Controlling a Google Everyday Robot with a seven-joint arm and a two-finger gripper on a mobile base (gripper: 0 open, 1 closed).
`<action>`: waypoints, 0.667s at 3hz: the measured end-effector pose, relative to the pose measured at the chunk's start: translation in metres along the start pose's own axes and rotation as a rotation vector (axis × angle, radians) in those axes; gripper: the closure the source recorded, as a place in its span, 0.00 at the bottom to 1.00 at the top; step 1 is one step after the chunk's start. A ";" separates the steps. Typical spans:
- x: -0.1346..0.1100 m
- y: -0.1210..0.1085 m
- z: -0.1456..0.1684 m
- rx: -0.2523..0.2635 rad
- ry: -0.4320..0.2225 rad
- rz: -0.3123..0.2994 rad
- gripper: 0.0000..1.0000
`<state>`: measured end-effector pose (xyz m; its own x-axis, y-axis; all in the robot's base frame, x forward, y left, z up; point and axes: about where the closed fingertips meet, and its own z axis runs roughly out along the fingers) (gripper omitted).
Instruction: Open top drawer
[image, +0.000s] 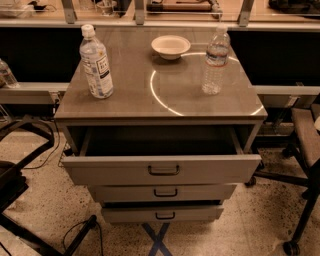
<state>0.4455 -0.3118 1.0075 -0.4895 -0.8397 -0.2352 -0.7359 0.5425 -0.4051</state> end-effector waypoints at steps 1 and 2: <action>0.000 0.000 0.000 0.000 0.000 0.000 0.00; -0.005 0.016 0.007 -0.012 -0.006 -0.054 0.00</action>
Offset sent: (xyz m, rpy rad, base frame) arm -0.0239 0.0504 -0.0494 -0.0574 0.0441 0.2161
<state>0.4394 -0.2990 0.9964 -0.4460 -0.8679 -0.2187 -0.7670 0.4966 -0.4064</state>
